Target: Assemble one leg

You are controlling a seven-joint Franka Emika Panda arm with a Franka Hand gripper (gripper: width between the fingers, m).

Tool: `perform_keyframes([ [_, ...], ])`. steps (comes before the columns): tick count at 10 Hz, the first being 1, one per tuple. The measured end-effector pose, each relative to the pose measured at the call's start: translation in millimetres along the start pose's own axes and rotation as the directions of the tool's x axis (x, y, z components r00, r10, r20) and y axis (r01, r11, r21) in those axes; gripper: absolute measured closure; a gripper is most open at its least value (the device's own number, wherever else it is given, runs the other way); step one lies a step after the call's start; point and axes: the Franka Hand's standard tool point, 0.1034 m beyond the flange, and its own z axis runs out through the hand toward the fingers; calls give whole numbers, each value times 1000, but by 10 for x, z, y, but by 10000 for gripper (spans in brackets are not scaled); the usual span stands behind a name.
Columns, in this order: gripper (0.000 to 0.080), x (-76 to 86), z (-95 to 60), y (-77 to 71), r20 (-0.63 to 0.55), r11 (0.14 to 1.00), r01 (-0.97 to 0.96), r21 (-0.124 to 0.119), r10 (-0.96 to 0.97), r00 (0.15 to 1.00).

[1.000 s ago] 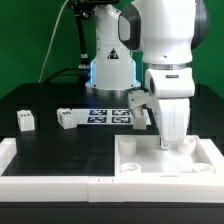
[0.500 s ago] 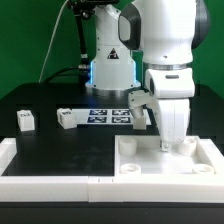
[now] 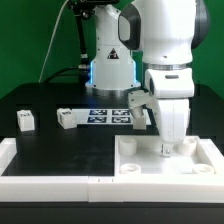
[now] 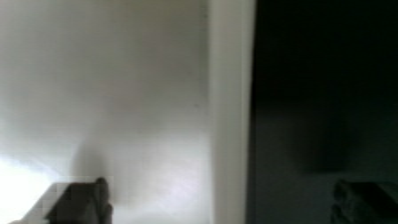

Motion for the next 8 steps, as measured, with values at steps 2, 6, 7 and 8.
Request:
perform_keyframes([
  [2, 152, -2, 0, 0, 0, 1000, 0, 0, 0, 1000],
  [6, 151, 12, -270, -112, 10, 997, -70, -24, 70, 998],
  [7, 151, 15, -396, -218, 16, 994, -104, -33, 105, 994],
  [8, 151, 27, -525, -266, 18, 991, -124, -49, 125, 992],
])
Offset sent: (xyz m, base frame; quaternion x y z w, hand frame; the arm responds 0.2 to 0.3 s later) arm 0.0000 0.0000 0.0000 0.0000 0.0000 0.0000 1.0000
